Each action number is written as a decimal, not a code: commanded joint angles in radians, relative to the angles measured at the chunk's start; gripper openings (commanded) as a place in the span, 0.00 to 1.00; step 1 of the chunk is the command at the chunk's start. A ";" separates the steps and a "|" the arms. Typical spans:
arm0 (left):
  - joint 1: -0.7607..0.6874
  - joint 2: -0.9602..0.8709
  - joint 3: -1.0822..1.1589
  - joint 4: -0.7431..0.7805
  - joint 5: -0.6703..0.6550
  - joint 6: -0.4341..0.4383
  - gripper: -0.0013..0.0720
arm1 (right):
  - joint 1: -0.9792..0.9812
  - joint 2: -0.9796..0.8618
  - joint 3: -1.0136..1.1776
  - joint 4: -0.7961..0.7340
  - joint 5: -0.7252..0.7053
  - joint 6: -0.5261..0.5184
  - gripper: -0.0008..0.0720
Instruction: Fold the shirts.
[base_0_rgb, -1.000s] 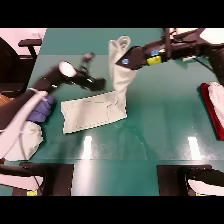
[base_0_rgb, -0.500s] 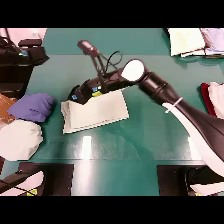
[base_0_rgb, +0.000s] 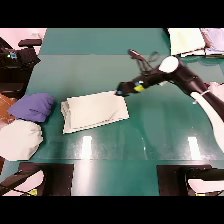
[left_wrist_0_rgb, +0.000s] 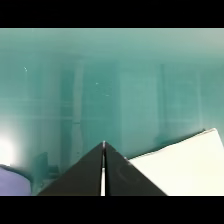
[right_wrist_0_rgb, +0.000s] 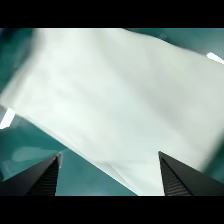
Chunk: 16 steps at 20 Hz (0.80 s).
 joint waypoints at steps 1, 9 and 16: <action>0.001 0.002 0.001 -0.029 -0.004 0.002 0.06 | -0.172 -0.007 -0.166 0.015 0.023 0.024 0.97; 0.001 0.002 0.001 -0.034 0.001 0.002 0.06 | -0.060 -0.246 -0.094 0.201 0.000 0.008 0.87; 0.001 0.002 0.001 -0.074 0.000 0.006 0.06 | 0.089 -0.360 0.136 0.197 -0.051 0.009 0.03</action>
